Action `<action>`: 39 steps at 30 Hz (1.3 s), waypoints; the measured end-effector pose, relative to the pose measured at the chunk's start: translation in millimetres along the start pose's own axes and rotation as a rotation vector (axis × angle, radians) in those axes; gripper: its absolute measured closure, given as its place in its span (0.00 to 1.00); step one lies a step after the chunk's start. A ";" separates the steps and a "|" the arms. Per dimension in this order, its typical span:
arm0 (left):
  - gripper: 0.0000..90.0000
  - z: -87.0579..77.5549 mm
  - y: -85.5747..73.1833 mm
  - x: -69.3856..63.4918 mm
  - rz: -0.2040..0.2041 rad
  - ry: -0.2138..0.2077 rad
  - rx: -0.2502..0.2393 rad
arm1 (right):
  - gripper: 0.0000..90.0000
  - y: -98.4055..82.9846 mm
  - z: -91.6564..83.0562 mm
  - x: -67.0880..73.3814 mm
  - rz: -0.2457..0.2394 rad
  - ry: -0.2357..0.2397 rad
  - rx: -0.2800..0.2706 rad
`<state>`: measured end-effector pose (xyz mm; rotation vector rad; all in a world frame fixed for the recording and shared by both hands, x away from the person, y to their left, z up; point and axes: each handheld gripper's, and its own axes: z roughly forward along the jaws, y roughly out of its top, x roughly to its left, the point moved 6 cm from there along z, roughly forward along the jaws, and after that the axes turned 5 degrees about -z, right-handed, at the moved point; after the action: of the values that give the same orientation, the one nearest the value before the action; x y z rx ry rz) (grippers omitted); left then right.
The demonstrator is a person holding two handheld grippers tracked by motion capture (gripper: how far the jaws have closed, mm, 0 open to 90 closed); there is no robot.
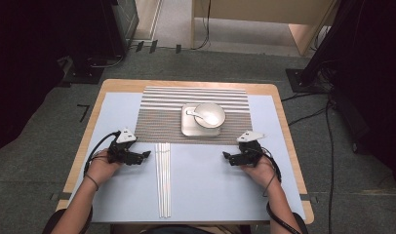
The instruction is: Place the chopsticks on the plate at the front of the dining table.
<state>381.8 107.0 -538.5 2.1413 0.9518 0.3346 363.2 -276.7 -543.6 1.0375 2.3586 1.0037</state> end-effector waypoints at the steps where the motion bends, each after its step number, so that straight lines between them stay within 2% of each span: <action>1: 0.19 0.0 0.0 0.0 0.000 0.000 0.000 | 0.16 0.0 0.0 0.0 0.000 0.000 0.000; 11: 0.19 0.1 -0.1 -0.2 0.000 0.000 -0.001 | 0.16 -0.1 0.0 0.0 0.004 0.002 -0.005; 19: 0.17 1.5 0.6 -1.0 -0.002 -0.002 -0.001 | 0.16 -0.1 0.1 -0.1 -0.001 -0.001 -0.004; 20: 0.14 1.9 0.4 -1.7 0.006 -0.008 0.007 | 0.16 0.0 0.1 -0.1 -0.001 -0.001 -0.004; 27: 0.14 1.9 0.4 -1.6 0.006 -0.008 0.007 | 0.16 0.5 0.1 0.2 0.008 -0.003 0.000; 34: 0.13 2.1 0.4 -1.7 0.006 -0.008 0.007 | 0.18 4.1 -1.6 3.3 0.023 0.001 0.052; 39: 0.13 2.0 0.4 -1.7 0.006 -0.008 0.007 | 0.19 8.5 -4.1 3.0 0.051 -0.002 0.054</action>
<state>381.9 104.6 -539.4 2.1508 0.9433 0.3256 363.0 -272.3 -534.7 1.1233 2.3810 0.9610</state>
